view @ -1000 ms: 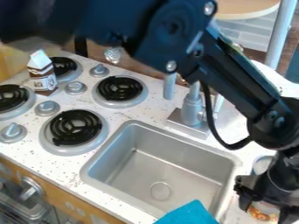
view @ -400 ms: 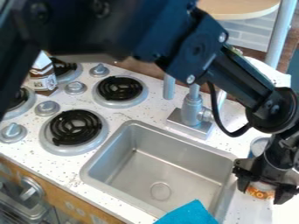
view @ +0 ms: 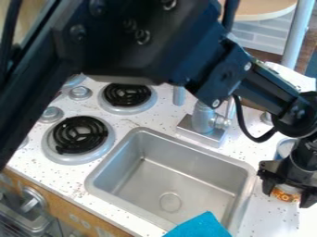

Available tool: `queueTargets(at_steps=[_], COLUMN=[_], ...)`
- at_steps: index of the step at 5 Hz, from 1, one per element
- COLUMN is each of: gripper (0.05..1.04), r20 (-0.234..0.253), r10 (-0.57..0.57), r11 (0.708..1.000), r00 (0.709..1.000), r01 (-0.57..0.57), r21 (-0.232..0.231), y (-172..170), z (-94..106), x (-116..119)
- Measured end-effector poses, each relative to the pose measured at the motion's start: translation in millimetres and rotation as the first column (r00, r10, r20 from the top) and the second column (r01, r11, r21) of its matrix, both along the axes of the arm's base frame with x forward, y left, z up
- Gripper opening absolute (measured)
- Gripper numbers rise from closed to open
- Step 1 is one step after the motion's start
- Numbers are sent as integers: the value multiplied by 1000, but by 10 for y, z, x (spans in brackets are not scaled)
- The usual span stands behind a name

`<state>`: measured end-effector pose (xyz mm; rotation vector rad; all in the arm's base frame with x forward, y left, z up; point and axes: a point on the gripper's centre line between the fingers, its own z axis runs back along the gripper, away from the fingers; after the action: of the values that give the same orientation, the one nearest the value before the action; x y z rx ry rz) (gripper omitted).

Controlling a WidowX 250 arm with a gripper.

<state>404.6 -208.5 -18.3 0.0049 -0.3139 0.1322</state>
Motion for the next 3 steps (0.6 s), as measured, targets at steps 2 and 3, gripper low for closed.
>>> queueTargets(at_steps=[2, 3], gripper=[1001, 1001], r20=[-6, -21], r10=[-9, -14], r11=[1000, 1000], r00=[1000, 1000], r01=[9, 14], r21=[-8, -4], y=[-11, 38], z=[-5, -28], x=[161, 60])
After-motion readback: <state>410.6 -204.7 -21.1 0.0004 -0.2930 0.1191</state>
